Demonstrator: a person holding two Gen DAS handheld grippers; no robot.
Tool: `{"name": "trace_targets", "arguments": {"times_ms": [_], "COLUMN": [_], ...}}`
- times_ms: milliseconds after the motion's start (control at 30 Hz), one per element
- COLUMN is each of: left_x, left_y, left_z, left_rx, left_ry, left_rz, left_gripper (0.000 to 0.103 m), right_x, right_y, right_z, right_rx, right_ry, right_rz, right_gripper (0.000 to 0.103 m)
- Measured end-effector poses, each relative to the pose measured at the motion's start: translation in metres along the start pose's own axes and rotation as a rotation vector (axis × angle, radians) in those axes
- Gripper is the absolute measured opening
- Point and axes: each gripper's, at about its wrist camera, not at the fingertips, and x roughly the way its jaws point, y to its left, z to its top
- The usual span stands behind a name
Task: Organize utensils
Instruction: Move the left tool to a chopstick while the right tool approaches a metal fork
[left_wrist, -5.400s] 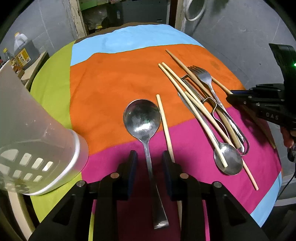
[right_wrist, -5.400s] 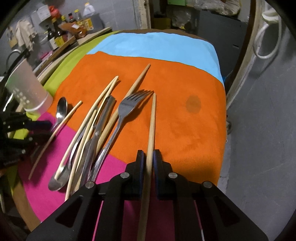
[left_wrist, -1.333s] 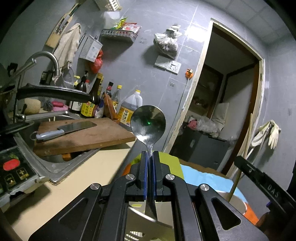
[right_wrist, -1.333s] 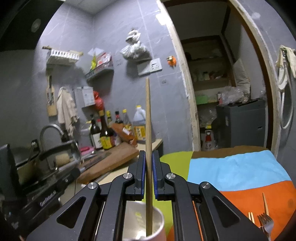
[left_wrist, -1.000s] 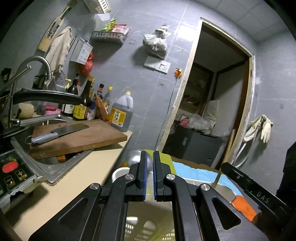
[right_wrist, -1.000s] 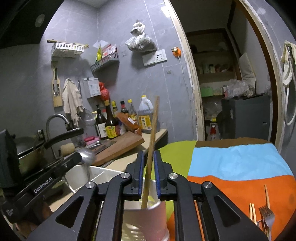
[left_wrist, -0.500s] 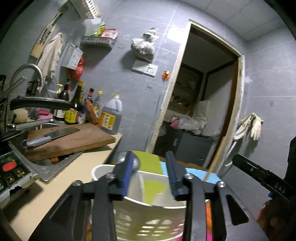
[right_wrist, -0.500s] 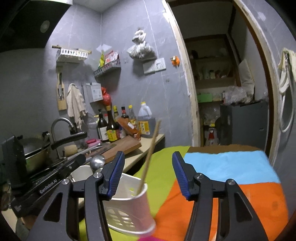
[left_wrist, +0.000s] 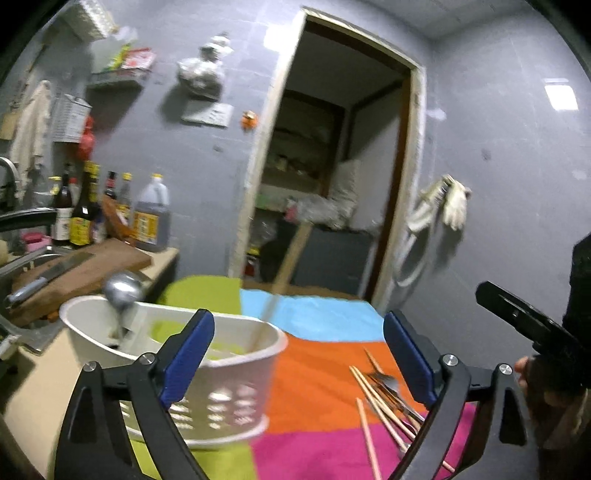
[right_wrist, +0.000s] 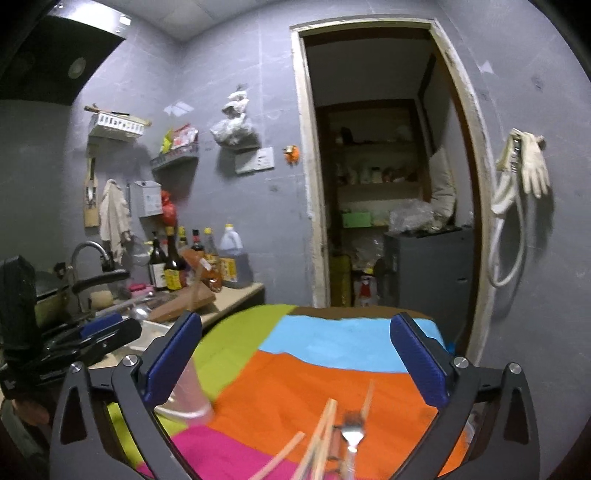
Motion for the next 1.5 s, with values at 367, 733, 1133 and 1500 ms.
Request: {"name": "trace_targets", "arguments": {"times_ms": [367,733,1133,1500], "left_x": [0.044,0.089,0.119,0.146], "left_y": [-0.047,-0.050,-0.061,-0.063], "left_z": [-0.037,-0.069,-0.087,-0.098], "left_rx": [0.092,0.085,0.113,0.105], "left_ry": [0.257,0.508,0.634,0.720], "left_rz": [-0.043,-0.083,-0.139,-0.108], "left_gripper": [0.090,0.079,0.047,0.021], "right_x": [0.014,0.058,0.082,0.102], "right_y": [-0.050,-0.081,-0.072,-0.065], "right_z": [-0.039,-0.078,-0.096,-0.105], "right_rx": [0.000,0.082,0.006,-0.036], "right_ry": [0.235,0.502,0.604,0.683], "right_rz": [-0.095,-0.057,-0.030,-0.024], "right_gripper": [0.103,0.074,0.048,0.029]}}
